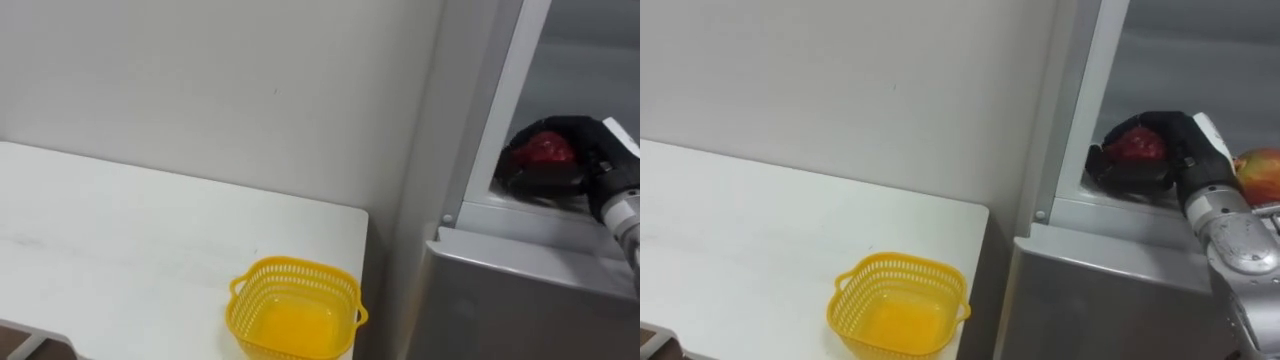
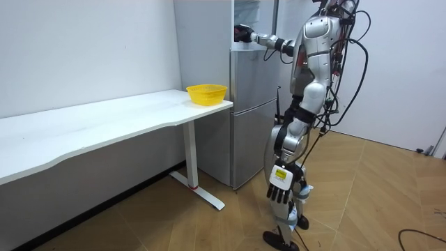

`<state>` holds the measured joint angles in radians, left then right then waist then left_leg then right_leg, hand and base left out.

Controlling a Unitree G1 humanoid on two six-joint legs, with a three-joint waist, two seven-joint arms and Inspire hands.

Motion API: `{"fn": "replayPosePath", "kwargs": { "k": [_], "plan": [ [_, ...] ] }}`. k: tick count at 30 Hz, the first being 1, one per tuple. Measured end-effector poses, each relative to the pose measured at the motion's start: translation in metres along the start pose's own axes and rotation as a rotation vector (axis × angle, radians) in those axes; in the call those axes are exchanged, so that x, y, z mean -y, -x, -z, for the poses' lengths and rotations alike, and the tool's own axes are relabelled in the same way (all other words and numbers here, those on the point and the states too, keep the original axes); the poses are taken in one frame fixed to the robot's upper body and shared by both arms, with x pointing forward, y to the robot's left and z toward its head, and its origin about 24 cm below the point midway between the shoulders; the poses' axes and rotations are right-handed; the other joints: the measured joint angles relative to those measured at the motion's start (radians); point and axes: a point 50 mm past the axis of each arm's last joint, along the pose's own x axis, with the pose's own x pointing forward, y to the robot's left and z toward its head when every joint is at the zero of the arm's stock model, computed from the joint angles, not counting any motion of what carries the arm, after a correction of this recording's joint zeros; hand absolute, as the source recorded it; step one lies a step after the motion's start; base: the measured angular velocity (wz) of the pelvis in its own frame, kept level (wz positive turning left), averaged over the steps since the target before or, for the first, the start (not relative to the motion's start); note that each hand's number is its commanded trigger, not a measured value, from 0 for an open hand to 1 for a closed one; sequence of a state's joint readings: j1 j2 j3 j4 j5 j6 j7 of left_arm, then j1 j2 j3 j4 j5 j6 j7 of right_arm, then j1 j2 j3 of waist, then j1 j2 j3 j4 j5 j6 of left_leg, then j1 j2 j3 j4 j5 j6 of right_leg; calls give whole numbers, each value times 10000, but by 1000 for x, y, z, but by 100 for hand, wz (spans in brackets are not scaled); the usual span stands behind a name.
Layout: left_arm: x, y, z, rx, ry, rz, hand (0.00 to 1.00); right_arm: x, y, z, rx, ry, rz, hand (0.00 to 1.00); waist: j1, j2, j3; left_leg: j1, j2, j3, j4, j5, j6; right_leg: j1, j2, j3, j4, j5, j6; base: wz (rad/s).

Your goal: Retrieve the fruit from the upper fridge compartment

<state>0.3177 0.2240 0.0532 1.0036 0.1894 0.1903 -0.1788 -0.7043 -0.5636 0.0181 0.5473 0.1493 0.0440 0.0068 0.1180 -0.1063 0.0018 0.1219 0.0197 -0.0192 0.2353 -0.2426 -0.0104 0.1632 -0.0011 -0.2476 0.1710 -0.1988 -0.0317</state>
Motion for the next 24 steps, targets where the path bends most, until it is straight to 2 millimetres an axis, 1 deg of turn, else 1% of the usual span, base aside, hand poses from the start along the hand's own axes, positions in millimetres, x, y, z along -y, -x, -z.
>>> {"fn": "replayPosePath", "kwargs": {
  "k": [3,5,7,10,11,16,18,21,23,24],
  "plan": [
    [0,0,-1,30,-9,-4,0,0,0,0,4,-23,22,100,1,-1,21,27,2,1,-14,0,0,19,4,12,-2,0,0,0],
    [-1,0,-3,78,-7,-21,0,0,0,-1,63,-129,92,100,6,-48,6,-66,1,0,-22,3,-5,-35,1,20,11,0,0,0],
    [-1,0,-5,116,-6,-35,0,0,0,-3,128,-391,183,100,35,-78,34,-88,-4,-2,-18,6,-6,-46,-6,40,34,0,0,0],
    [-3,0,-6,162,-22,-81,0,-1,0,-8,232,-451,346,100,-6,-84,29,-126,-12,8,-6,5,-5,-64,-3,111,2,-1,0,0],
    [-3,0,-9,228,-38,-99,0,-1,2,-10,350,-403,426,100,-22,-83,28,-120,-11,17,2,5,-5,-75,0,117,-8,0,0,0],
    [-4,-1,-9,239,-121,-265,0,-6,15,-14,914,-31,751,100,9,-44,14,-111,6,89,-1,5,-5,-118,24,168,2,0,0,-6],
    [-2,-1,-9,256,-114,-300,0,-12,20,-21,1355,322,872,100,-19,40,-20,-95,13,133,-2,5,-5,-135,31,237,2,1,0,-14],
    [1,-2,-11,518,-123,-324,0,-15,31,-39,2379,809,1228,100,-41,352,-92,29,13,152,-202,8,-3,-127,34,264,-2,1,1,-7],
    [1,-2,-12,610,-135,-386,0,-16,38,-47,2834,824,1497,100,-54,480,-90,144,28,157,-326,14,-11,-76,55,277,-19,1,2,0],
    [1,-2,-11,627,-127,-418,0,-17,40,-50,3006,814,1589,100,-72,506,-86,155,30,162,-326,16,-13,-70,56,281,-18,1,2,-4]
  ]
}}
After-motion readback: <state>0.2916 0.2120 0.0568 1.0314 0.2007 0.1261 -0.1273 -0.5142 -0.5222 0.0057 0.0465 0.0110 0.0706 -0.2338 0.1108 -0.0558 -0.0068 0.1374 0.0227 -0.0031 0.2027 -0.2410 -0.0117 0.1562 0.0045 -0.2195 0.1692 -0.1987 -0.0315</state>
